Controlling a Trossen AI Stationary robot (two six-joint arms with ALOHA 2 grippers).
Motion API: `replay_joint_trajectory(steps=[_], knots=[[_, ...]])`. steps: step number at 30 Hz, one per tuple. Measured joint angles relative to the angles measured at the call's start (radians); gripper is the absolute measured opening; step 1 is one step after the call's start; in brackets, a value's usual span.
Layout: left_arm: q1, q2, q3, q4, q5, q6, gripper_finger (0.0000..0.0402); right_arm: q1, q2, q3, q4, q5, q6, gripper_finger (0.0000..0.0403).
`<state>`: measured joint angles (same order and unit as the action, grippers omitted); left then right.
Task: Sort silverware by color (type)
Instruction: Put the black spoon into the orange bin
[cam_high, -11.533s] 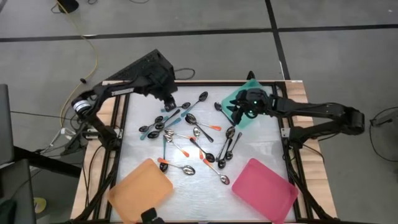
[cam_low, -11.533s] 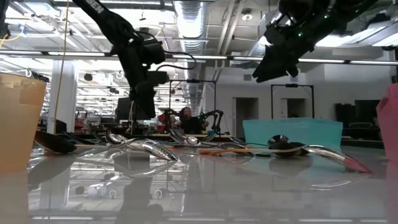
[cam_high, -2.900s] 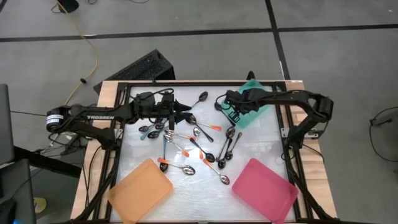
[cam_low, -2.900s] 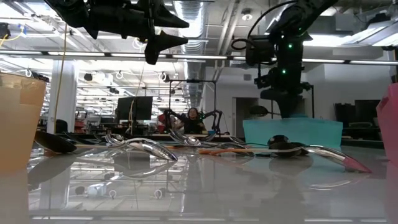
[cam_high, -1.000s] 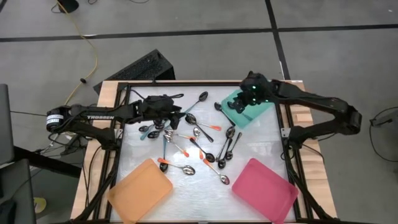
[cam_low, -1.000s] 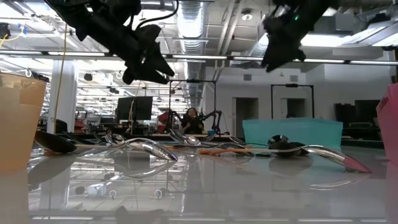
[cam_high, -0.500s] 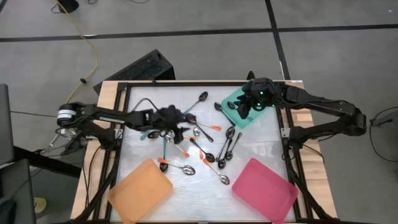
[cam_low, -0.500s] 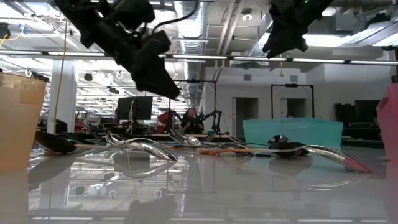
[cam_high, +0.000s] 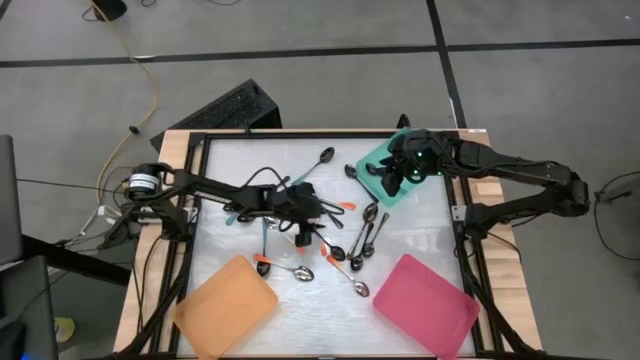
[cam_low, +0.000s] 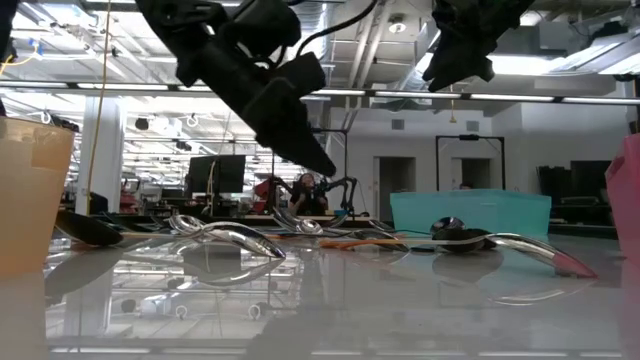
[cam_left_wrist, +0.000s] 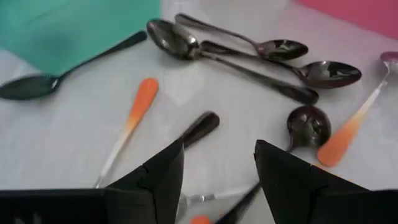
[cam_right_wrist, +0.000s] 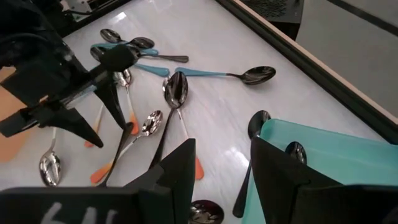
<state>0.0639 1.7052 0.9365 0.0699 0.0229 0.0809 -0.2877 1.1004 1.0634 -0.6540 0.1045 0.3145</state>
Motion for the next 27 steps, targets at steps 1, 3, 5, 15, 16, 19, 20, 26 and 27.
replay_joint_trajectory(steps=[1,3,5,15,16,19,20,26,27], knots=[[0.0,0.008,0.003,0.014,0.015,0.012,0.0182,0.0,0.0,0.0,0.0,0.0,0.0,0.0162],[-0.001,0.023,0.003,0.022,0.054,0.034,0.0182,0.0,0.0,0.0,-0.002,0.0,0.0,0.0162],[-0.006,0.044,0.003,0.025,0.094,0.067,0.0182,0.0,0.0,0.0,-0.004,0.0,-0.001,0.0162],[-0.045,0.174,0.002,0.106,0.123,0.178,0.0182,0.0,0.0,0.0,-0.004,0.0,-0.008,0.0162],[-0.047,0.182,0.002,0.112,0.122,0.178,0.0182,0.0,0.0,0.0,-0.004,0.0,-0.008,0.0162],[-0.049,0.208,0.002,0.113,0.125,0.19,0.0182,0.0,0.0,0.0,-0.004,0.0,-0.008,0.0162],[-0.048,0.211,0.002,0.11,0.129,0.194,0.0182,0.0,0.0,0.0,-0.004,0.0,-0.008,0.0162],[-0.048,0.211,0.004,0.075,0.127,0.192,0.0157,0.0,0.0,0.0,-0.004,0.0,-0.008,0.0162],[-0.047,0.211,0.004,0.073,0.127,0.188,0.0146,0.0,0.0,0.0,-0.004,0.0,-0.008,0.0162]])
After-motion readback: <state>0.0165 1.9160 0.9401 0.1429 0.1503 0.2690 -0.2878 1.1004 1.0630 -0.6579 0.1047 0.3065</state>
